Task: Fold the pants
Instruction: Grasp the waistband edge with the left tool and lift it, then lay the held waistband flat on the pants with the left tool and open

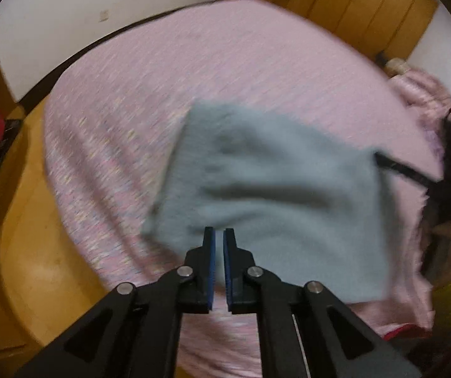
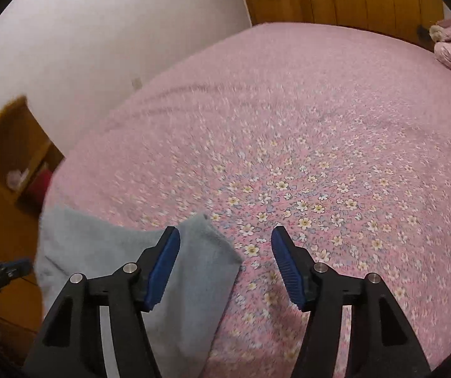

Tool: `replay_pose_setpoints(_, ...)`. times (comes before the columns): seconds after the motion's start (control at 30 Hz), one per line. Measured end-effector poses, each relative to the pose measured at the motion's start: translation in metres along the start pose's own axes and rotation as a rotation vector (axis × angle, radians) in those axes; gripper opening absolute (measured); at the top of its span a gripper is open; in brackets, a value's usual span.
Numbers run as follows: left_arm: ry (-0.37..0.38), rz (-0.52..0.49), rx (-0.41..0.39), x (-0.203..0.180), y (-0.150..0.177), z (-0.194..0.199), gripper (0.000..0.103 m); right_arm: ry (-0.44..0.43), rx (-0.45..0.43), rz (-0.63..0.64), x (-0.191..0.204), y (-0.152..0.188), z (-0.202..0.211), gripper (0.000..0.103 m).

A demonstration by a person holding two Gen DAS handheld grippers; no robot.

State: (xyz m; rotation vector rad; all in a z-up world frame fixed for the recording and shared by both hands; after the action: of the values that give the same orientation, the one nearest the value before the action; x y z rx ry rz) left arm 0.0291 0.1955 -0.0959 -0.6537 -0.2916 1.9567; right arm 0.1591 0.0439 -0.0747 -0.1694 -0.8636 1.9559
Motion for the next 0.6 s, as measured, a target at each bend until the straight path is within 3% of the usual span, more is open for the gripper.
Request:
replay_pose_setpoints(0.13,0.037,-0.085,-0.055,-0.032,-0.028,0.000,0.007,-0.045,0.048,0.008,0.008,0.009,-0.004,0.027)
replay_pose_setpoints(0.23,0.042,-0.119,-0.073,-0.041,-0.049,-0.021,0.007,-0.016,0.073,0.036,0.007,0.012,-0.019,0.025)
replay_pose_setpoints(0.37,0.015,-0.079,-0.041,-0.029,-0.075,-0.059,0.007,0.003,0.102,0.005,-0.008,0.011,-0.048,0.027)
replay_pose_setpoints(0.47,-0.008,-0.024,0.006,-0.003,-0.075,-0.084,0.006,-0.034,0.099,-0.050,-0.014,0.004,-0.052,0.030)
replay_pose_setpoints(0.6,0.043,0.048,0.005,0.009,-0.076,-0.088,0.003,-0.034,0.081,-0.103,-0.022,-0.001,-0.037,0.030)
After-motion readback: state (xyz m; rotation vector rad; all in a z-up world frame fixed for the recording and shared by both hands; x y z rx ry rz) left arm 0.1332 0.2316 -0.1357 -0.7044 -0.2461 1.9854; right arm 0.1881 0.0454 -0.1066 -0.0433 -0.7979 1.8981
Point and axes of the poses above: each gripper's, at about its wrist camera, not at the fingertips, and z roughly against the way its jaws point, x to its left, y to its underside, the point moved 10 cm from there along -z, roughly the way its jaws point, and after that the axes turned 5 degrees about y, right-handed, at the moved point
